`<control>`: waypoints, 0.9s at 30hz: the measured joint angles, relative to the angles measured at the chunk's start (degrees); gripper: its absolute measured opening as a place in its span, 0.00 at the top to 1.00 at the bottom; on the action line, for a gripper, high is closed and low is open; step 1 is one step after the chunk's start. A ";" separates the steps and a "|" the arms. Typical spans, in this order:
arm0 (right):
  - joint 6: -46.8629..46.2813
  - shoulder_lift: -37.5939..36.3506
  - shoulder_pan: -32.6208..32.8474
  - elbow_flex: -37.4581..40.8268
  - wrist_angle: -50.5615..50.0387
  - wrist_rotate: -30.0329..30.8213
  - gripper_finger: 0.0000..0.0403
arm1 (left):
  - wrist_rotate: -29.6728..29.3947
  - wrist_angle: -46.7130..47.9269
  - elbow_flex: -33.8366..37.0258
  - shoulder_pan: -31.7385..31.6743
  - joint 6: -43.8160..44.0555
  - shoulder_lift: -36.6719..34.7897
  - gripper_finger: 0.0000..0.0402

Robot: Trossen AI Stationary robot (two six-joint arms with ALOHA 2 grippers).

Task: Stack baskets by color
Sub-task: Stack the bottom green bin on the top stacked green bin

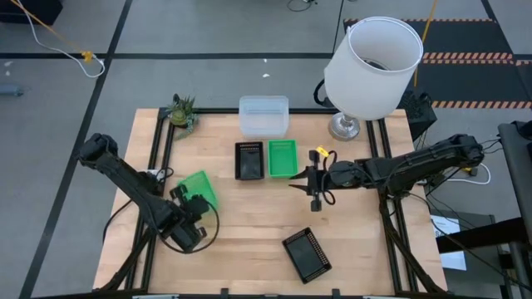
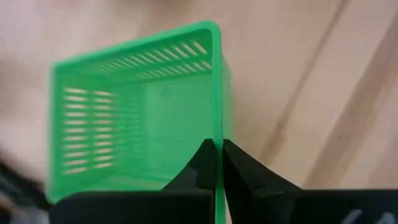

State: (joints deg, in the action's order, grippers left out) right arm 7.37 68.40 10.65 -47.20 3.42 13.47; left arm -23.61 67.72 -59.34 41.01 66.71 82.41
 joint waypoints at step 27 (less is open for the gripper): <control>3.22 17.80 2.93 -11.65 5.07 18.13 0.65 | -17.42 -22.41 -15.79 -25.89 -65.62 10.12 0.97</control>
State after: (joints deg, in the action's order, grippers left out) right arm 10.59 86.19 13.58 -58.85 8.49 31.60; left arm -41.03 45.31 -75.13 15.12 1.09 92.53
